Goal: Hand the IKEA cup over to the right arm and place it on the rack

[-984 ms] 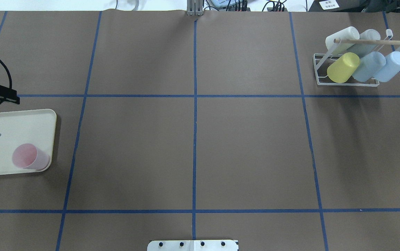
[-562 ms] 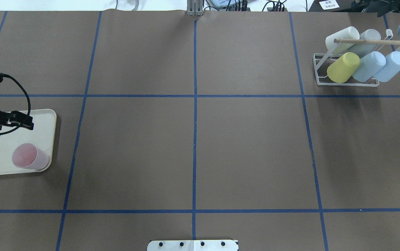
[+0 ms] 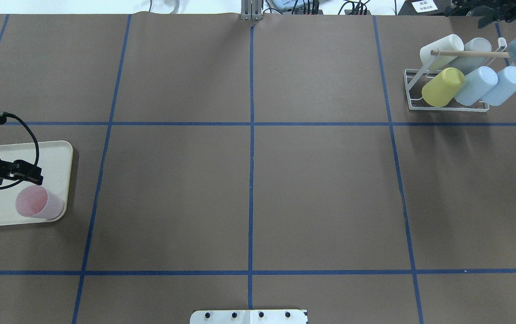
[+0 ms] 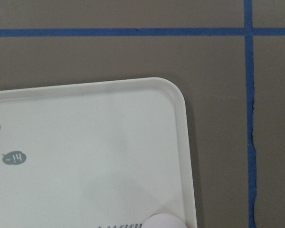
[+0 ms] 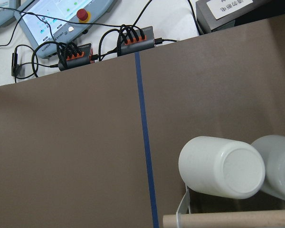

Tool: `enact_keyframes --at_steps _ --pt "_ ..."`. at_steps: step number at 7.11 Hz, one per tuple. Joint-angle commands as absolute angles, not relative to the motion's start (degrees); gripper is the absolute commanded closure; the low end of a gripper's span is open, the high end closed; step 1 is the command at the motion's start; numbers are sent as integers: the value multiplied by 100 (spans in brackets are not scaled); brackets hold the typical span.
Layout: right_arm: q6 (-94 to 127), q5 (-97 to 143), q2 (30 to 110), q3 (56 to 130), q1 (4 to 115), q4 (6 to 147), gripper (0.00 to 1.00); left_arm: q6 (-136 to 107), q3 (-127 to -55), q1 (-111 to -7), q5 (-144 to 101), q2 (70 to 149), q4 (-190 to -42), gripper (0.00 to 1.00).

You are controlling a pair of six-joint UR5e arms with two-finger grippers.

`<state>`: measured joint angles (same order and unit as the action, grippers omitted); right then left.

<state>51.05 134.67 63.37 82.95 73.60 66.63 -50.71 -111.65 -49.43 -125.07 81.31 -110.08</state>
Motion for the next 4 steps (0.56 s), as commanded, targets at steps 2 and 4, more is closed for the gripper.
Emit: enact_keyframes --at_steps 2,4 --pt "5150 13465 6398 8367 7313 6662 2 -5123 -10934 -4720 -12630 8147 -11039 32" --pt "5150 13465 6398 8376 7313 6662 2 -5124 -10856 -4693 -12839 8121 -11022 100"
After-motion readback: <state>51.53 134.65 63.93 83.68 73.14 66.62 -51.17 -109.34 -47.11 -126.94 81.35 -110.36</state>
